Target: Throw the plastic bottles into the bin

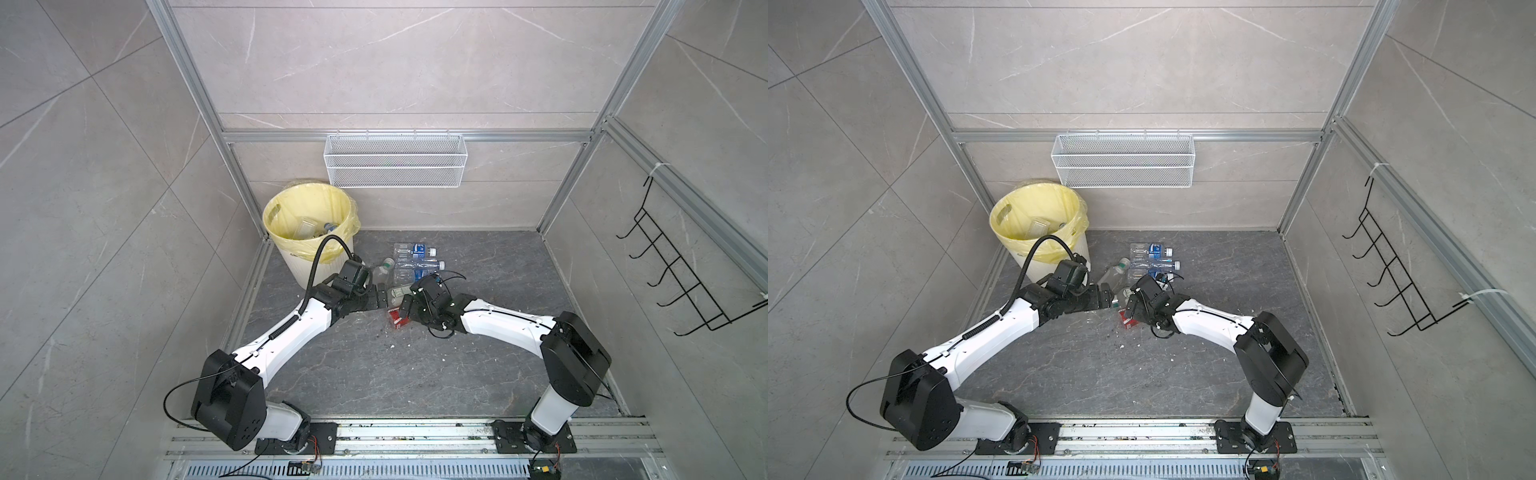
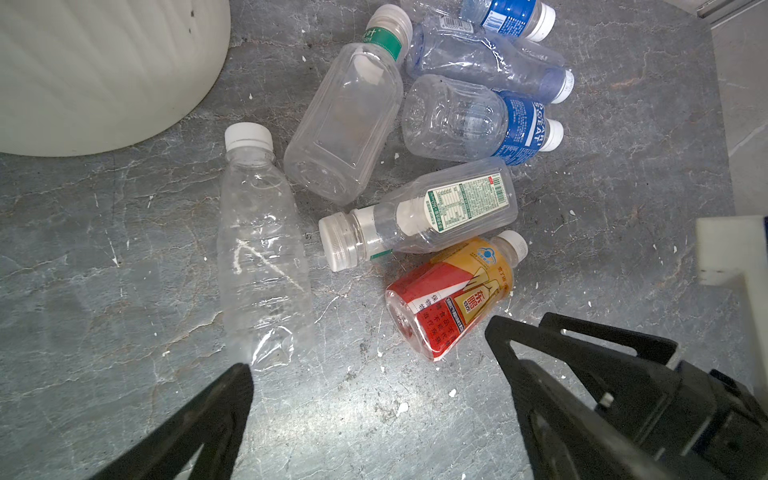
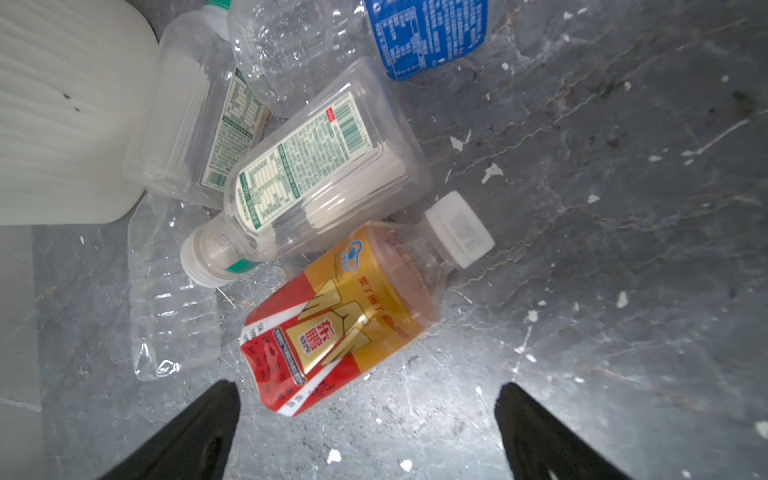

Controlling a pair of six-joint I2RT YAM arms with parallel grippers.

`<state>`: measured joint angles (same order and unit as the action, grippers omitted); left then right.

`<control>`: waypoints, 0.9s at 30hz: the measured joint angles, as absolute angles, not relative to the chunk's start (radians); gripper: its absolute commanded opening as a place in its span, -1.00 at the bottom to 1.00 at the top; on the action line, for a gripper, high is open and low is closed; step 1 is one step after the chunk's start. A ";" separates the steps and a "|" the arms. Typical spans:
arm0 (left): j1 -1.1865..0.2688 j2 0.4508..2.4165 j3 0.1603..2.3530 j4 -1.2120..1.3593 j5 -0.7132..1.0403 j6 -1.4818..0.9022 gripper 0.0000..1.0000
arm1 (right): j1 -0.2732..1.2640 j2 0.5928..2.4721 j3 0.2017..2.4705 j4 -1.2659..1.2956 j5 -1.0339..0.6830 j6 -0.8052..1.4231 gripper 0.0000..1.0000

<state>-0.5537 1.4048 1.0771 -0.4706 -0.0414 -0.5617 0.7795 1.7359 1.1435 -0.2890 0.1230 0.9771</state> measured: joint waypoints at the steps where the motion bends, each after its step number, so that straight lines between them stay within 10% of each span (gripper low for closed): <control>1: -0.554 1.405 1.077 -0.470 -0.041 -0.562 1.00 | 0.780 1.745 1.145 -0.283 0.120 0.992 0.99; 27: -0.554 1.405 1.077 -0.471 -0.037 -0.562 1.00 | 0.786 1.873 1.187 -0.204 0.056 1.025 0.63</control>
